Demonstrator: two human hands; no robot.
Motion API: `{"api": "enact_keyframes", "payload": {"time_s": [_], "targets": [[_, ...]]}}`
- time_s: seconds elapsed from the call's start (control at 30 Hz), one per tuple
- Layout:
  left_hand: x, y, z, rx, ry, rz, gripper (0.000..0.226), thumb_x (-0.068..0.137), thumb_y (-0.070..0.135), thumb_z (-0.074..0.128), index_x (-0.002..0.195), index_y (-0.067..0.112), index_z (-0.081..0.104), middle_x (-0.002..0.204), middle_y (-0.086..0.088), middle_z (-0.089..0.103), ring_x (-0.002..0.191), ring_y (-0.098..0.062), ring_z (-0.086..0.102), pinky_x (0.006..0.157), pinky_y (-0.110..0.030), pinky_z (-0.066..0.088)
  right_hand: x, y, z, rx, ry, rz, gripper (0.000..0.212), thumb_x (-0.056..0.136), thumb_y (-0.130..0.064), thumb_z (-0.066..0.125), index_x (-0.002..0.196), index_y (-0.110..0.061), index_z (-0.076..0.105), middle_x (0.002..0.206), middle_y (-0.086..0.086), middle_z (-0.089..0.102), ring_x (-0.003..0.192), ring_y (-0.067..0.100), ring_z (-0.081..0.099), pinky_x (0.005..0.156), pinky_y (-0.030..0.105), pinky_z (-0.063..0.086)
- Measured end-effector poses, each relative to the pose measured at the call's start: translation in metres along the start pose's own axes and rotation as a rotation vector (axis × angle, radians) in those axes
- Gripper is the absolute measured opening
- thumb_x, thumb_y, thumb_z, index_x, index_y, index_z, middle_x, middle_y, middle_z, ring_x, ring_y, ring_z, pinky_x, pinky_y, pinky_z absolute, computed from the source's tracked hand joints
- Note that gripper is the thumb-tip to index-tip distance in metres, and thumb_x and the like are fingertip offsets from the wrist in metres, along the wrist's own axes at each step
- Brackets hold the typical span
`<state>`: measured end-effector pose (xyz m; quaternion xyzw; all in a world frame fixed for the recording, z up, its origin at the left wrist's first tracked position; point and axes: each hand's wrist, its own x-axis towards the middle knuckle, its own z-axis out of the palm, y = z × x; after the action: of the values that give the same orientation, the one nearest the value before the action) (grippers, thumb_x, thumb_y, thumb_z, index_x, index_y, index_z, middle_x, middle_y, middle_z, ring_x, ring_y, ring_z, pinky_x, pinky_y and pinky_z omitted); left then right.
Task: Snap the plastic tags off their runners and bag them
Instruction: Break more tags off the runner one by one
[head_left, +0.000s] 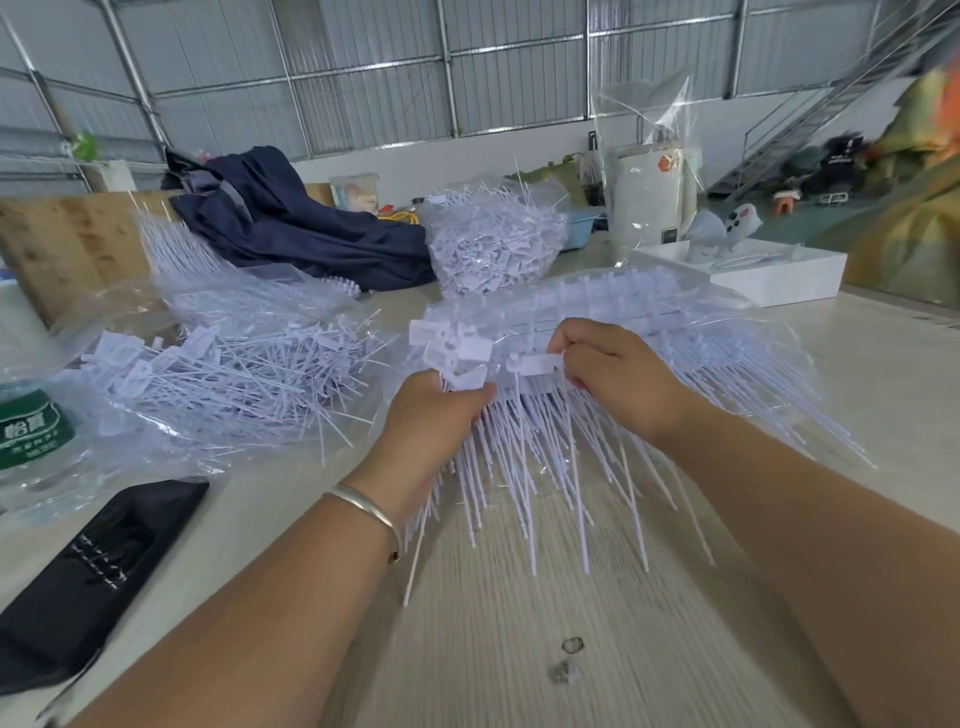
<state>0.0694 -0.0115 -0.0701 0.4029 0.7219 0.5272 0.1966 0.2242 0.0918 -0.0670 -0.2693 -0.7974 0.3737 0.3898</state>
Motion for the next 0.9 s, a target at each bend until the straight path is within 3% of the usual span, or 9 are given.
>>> {"api": "enact_keyframes", "payload": {"time_s": [0.1,0.2,0.27,0.43,0.53,0.6,0.67,0.77,0.9], "targets": [[-0.005,0.003,0.001,-0.067,-0.114,-0.056,0.033,0.095,0.041,0.058,0.076,0.014,0.054,0.050,0.001,0.060,0.046,-0.017,0.050,0.038,-0.019,0.033,0.000,-0.004,0.002,-0.013,0.030,-0.037,0.016,0.090,-0.004,0.041,0.083,-0.002,0.056,0.064,0.003,0.043,0.054,0.011,0.034,0.047,0.020,0.028],[-0.005,0.002,0.001,-0.159,-0.221,-0.146,0.048,0.096,0.055,0.047,0.073,0.013,0.051,0.051,0.003,0.050,0.036,-0.010,0.035,0.036,-0.016,0.024,-0.001,-0.006,0.005,-0.072,0.015,-0.089,0.021,0.089,-0.003,0.043,0.078,-0.006,0.061,0.050,-0.011,0.043,0.044,0.004,0.034,0.044,0.016,0.029],[-0.005,0.004,0.001,-0.195,-0.241,-0.166,0.051,0.093,0.059,0.049,0.072,0.014,0.056,0.050,0.006,0.042,0.036,-0.008,0.029,0.036,-0.016,0.021,-0.003,-0.008,0.007,-0.163,-0.010,-0.134,0.024,0.090,-0.003,0.044,0.076,-0.010,0.062,0.049,-0.011,0.045,0.045,0.005,0.037,0.046,0.020,0.031],[-0.005,0.004,0.000,-0.248,-0.269,-0.135,0.031,0.073,0.037,0.082,0.078,0.013,0.062,0.048,0.010,0.031,0.039,-0.007,0.024,0.036,-0.017,0.019,-0.004,-0.015,0.009,-0.522,-0.044,-0.388,0.022,0.090,0.000,0.045,0.086,-0.007,0.066,0.065,-0.002,0.053,0.062,0.020,0.049,0.064,0.036,0.036],[-0.002,0.003,-0.001,-0.364,-0.224,-0.168,0.020,0.077,0.023,0.081,0.080,0.011,0.065,0.047,0.010,0.030,0.037,-0.006,0.023,0.034,-0.017,0.017,-0.005,-0.016,0.010,-0.685,-0.003,-0.456,0.022,0.093,-0.012,0.044,0.088,-0.011,0.065,0.067,-0.004,0.053,0.063,0.019,0.048,0.076,0.035,0.035],[0.000,0.002,-0.005,-0.448,-0.221,-0.193,0.015,0.079,0.020,0.078,0.081,0.011,0.066,0.050,0.009,0.029,0.036,-0.005,0.021,0.033,-0.017,0.017,-0.004,-0.014,0.010,-0.754,0.044,-0.388,0.026,0.098,-0.027,0.043,0.090,-0.015,0.064,0.070,-0.004,0.058,0.069,0.021,0.055,0.087,0.038,0.036],[0.001,0.000,-0.008,-0.513,-0.227,-0.212,0.016,0.081,0.019,0.076,0.088,0.011,0.064,0.052,0.009,0.027,0.036,-0.005,0.020,0.032,-0.016,0.017,-0.002,-0.011,0.009,-0.682,0.058,-0.265,0.029,0.098,-0.040,0.046,0.087,-0.018,0.060,0.067,-0.007,0.055,0.071,0.018,0.055,0.087,0.037,0.036],[0.001,0.001,-0.010,-0.547,-0.240,-0.208,0.015,0.081,0.019,0.074,0.089,0.009,0.065,0.056,0.007,0.024,0.036,-0.004,0.019,0.031,-0.015,0.017,0.001,-0.004,0.006,-0.369,0.047,-0.084,0.035,0.091,-0.048,0.056,0.076,-0.016,0.052,0.063,-0.009,0.044,0.064,0.010,0.044,0.070,0.031,0.033],[-0.004,0.008,-0.010,-0.690,-0.343,-0.178,0.011,0.073,0.023,0.071,0.067,0.018,0.065,0.052,0.009,0.024,0.032,-0.004,0.018,0.031,-0.014,0.014,0.001,-0.010,0.003,0.122,-0.032,-0.019,0.039,0.085,-0.034,0.071,0.080,0.001,0.054,0.072,0.006,0.045,0.067,0.012,0.042,0.066,0.026,0.032]]}}
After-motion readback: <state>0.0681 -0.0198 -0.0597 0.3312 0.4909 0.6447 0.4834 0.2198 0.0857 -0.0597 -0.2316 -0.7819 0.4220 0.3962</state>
